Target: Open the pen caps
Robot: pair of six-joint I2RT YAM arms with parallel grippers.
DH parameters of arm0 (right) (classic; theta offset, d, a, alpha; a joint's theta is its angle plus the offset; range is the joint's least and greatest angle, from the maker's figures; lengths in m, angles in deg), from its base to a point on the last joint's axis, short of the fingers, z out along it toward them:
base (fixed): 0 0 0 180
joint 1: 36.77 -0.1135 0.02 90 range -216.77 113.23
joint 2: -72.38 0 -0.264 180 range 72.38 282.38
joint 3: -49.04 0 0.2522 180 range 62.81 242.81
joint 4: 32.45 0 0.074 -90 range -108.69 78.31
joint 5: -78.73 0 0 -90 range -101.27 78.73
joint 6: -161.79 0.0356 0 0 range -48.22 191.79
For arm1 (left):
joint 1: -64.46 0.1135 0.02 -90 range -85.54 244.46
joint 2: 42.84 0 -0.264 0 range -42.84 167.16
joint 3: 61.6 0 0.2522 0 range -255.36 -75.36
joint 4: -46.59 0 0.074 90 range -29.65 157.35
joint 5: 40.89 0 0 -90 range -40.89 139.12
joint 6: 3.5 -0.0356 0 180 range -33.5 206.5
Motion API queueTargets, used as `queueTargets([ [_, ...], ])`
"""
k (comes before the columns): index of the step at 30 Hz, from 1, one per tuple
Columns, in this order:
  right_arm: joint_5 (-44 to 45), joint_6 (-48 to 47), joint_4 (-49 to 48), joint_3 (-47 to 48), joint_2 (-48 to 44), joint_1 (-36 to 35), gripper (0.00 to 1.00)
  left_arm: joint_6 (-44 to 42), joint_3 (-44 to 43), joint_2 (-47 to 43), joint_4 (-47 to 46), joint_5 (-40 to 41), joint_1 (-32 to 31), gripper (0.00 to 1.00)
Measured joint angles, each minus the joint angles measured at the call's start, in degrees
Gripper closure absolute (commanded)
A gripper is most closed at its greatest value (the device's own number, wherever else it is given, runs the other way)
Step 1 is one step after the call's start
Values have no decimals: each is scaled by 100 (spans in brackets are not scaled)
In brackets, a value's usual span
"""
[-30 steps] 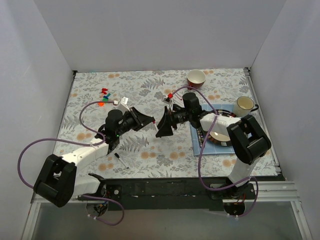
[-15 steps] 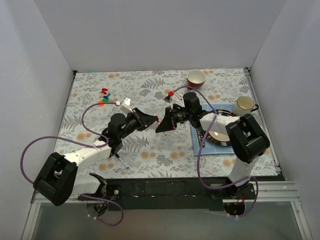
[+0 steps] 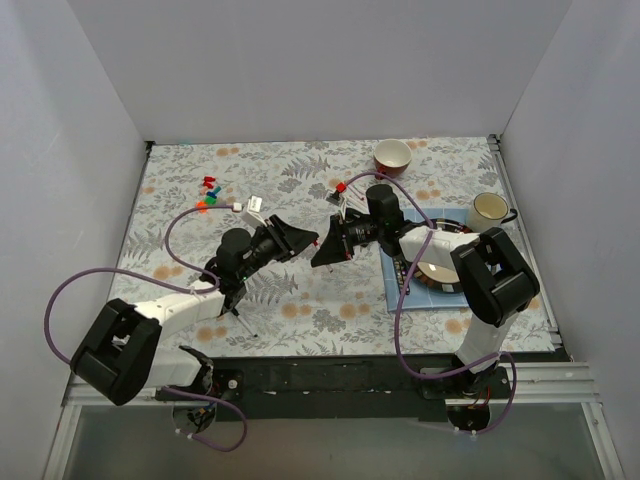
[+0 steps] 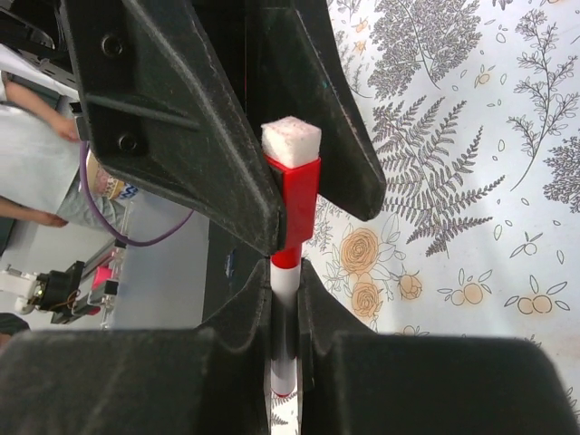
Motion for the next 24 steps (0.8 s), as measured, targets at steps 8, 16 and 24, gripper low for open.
queueTargets([
  [8, 0, 7, 31, 0, 39, -2, 99, 9, 9, 203, -319, -125, 0, 94],
  [16, 50, -44, 92, 2, 76, 2, 99, -151, -83, 264, -175, -173, 4, 100],
  [24, 608, -92, -295, 321, 94, -42, 99, -831, -1423, 284, 1775, -1075, 782, 100],
])
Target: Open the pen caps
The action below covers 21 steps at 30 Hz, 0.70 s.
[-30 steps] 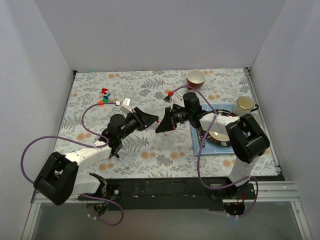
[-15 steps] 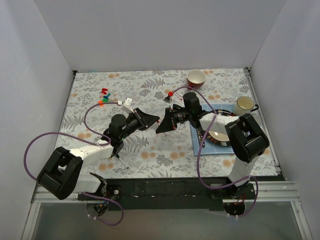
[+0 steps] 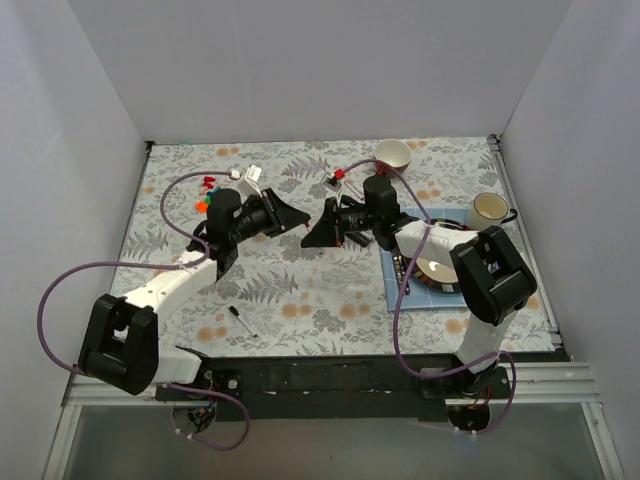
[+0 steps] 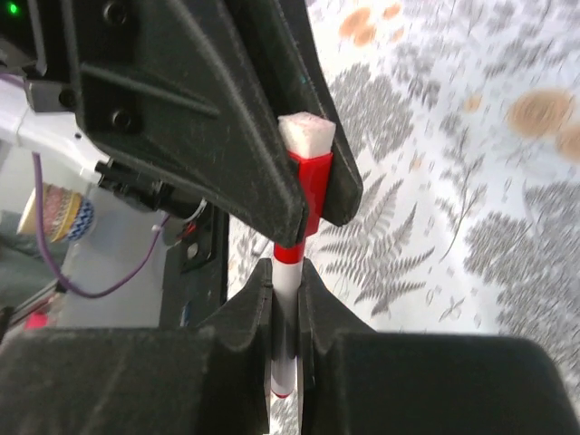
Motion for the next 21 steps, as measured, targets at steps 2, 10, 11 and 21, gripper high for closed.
queueTargets([
  [2, 247, 4, -151, 138, 0, -72, 99, -61, -313, 72, 286, -509, 321, 100],
  [10, -221, -164, 262, -142, 39, -125, 99, -168, -1318, 501, 310, -107, 1954, 100],
  [11, -293, -186, 343, -170, 52, -129, 99, -170, -1346, 501, 251, 31, 2149, 100],
  [21, -155, -1429, 1766, 254, 55, -33, 99, -44, -564, 533, 289, 267, 3053, 100],
])
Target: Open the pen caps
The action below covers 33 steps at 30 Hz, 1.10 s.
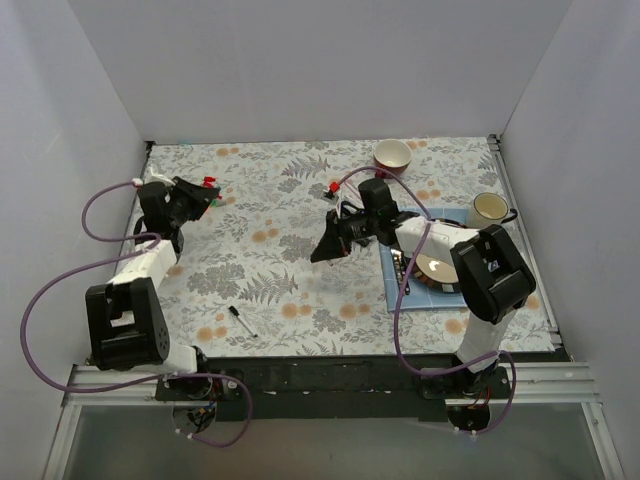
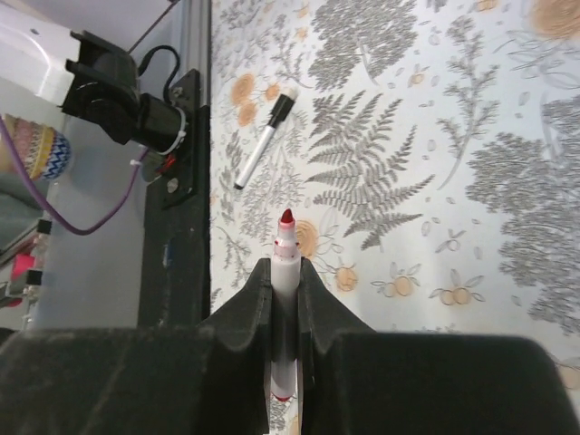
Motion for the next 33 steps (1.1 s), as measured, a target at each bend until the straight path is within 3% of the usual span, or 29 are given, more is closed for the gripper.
queueTargets([
  [6, 321, -857, 721, 236, -4, 280, 99, 203, 192, 933, 450, 251, 857, 100],
  [10, 415, -1189, 1034, 249, -4, 385, 99, 216, -87, 1648, 850, 280, 1049, 94],
  [13, 476, -1357, 1266, 326, -4, 446, 99, 151, -516, 2155, 1045, 282, 1058, 84],
  [14, 496, -1403, 1327, 361, -4, 466, 99, 129, -625, 2280, 1080, 280, 1075, 75],
  [16, 546, -1486, 1381, 413, -4, 525, 99, 90, -708, 2400, 1084, 271, 1095, 66],
  [21, 833, -1705, 1613, 503, -4, 804, 98, -26, -776, 2406, 1123, 232, 1191, 53],
  [27, 1362, -2090, 1985, 789, 74, 1106, 95, -267, -824, 2223, 1130, 90, 1246, 50],
  [30, 1792, -2380, 2227, 1054, 234, 1143, 91, -435, -815, 1906, 1154, -7, 1246, 44],
  [33, 2365, -2691, 2505, 1316, 420, 1141, 87, -570, -684, 1202, 1198, -103, 1246, 28],
])
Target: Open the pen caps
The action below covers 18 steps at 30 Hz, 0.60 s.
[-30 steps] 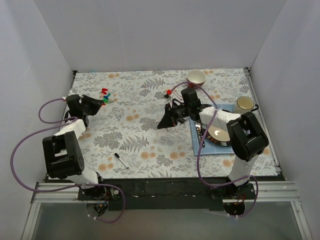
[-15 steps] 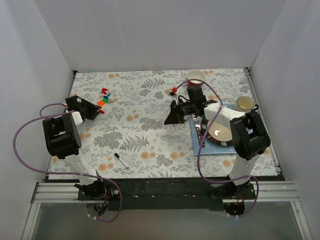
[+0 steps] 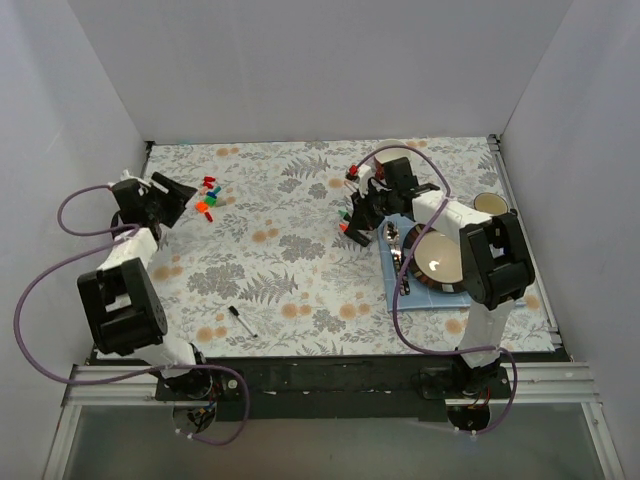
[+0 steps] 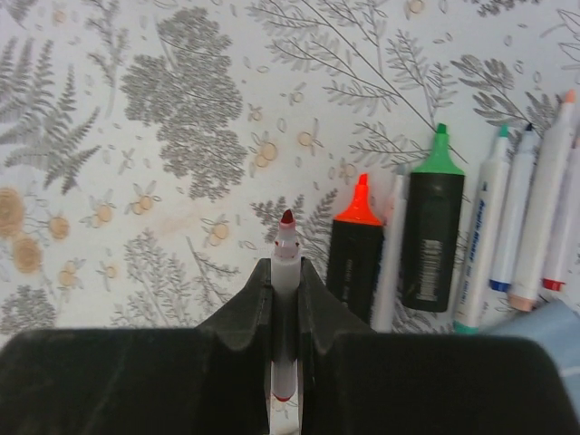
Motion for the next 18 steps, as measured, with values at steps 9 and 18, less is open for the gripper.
queueTargets([
  [9, 1250, -636, 466, 337, 361, -2, 69, 361, 981, -1980, -717, -793, 0, 2],
  [18, 1624, -850, 647, 426, 592, -4, 62, 723, 1456, -1921, -225, -1714, -76, 2],
])
